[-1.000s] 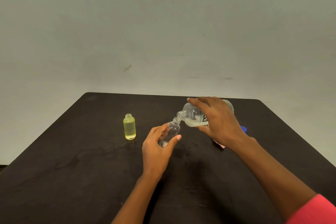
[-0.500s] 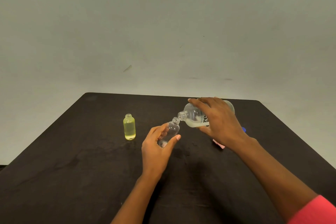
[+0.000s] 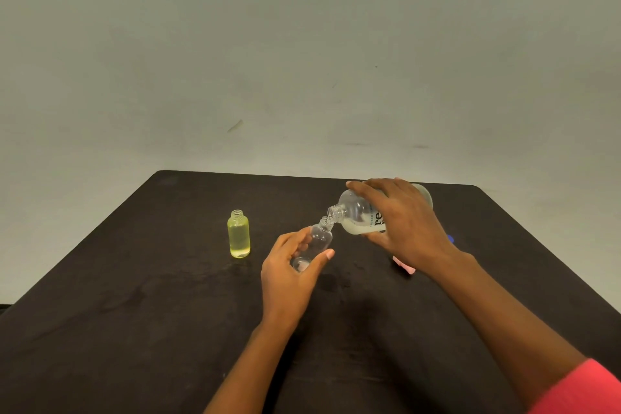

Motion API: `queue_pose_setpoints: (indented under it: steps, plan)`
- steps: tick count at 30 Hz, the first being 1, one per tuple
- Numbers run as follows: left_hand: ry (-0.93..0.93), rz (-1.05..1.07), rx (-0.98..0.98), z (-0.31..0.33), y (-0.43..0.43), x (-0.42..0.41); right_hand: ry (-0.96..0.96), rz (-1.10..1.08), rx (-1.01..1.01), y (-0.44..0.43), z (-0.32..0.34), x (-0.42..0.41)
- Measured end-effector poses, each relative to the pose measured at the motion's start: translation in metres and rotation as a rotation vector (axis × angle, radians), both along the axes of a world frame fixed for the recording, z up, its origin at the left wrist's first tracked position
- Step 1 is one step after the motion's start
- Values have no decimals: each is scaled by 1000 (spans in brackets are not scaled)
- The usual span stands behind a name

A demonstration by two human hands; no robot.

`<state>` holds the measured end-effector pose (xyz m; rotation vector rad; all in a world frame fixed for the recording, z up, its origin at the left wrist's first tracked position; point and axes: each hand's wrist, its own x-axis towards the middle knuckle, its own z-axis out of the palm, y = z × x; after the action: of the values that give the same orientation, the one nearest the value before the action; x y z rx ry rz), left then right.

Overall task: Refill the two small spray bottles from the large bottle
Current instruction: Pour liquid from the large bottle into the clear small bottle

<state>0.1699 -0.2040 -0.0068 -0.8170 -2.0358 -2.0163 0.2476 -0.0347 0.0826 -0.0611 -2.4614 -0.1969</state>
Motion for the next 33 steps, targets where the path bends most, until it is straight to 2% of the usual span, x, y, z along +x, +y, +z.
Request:
queue_pose_setpoints:
  steps: [33]
  plan:
    - [-32, -22, 20, 1, 0, 1, -4, 9, 8, -3, 8, 0]
